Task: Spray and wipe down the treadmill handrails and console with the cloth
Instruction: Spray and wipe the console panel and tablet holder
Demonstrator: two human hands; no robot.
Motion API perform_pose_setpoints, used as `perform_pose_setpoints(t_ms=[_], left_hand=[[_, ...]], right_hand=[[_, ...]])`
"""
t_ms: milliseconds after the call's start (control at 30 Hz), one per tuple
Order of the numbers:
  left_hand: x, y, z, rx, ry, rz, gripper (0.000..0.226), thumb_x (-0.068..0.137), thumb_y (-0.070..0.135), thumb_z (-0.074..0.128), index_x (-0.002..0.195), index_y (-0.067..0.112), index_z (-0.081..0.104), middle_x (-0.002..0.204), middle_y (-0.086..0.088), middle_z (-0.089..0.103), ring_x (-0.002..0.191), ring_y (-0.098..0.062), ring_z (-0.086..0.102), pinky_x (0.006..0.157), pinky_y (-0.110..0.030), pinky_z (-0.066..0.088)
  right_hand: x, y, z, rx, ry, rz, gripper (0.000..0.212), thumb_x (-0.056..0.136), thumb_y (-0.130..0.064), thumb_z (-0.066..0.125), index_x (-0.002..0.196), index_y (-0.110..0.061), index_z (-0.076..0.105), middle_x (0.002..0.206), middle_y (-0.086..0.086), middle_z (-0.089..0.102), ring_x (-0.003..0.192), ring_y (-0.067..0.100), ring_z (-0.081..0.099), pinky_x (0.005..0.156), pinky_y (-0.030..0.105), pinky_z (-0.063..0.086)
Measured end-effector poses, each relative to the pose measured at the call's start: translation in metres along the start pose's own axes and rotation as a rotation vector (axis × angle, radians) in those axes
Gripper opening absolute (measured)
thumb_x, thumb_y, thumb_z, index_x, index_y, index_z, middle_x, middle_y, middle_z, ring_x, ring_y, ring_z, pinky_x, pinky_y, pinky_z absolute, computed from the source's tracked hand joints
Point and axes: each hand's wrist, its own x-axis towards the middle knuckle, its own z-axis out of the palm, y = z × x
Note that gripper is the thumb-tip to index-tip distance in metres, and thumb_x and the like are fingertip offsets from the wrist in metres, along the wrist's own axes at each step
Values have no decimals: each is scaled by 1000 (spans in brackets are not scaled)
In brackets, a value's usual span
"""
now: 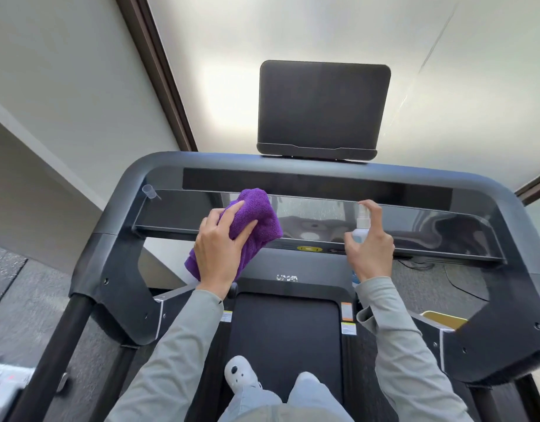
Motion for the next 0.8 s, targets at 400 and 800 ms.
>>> perform_pose_setpoints(t_ms=[400,800], left_hand=[[-5,46,34,-38,-62,76,40,85,37,72,122,22,67,100,-4,63,92,-28,60,75,-38,49],[-17,78,64,-59,-115,103,40,86,37,71,123,22,67,100,-5,63,92,-27,60,77,-38,50]], right_hand=[[4,43,-42,-83,43,6,64,81,-4,59,136,-31,38,68,9,53,64,36,52,64,36,38],[7,87,-70,-84,34,80,63,80,-5,62,131,-34,38,68,9,55,65,37,54,65,38,42]])
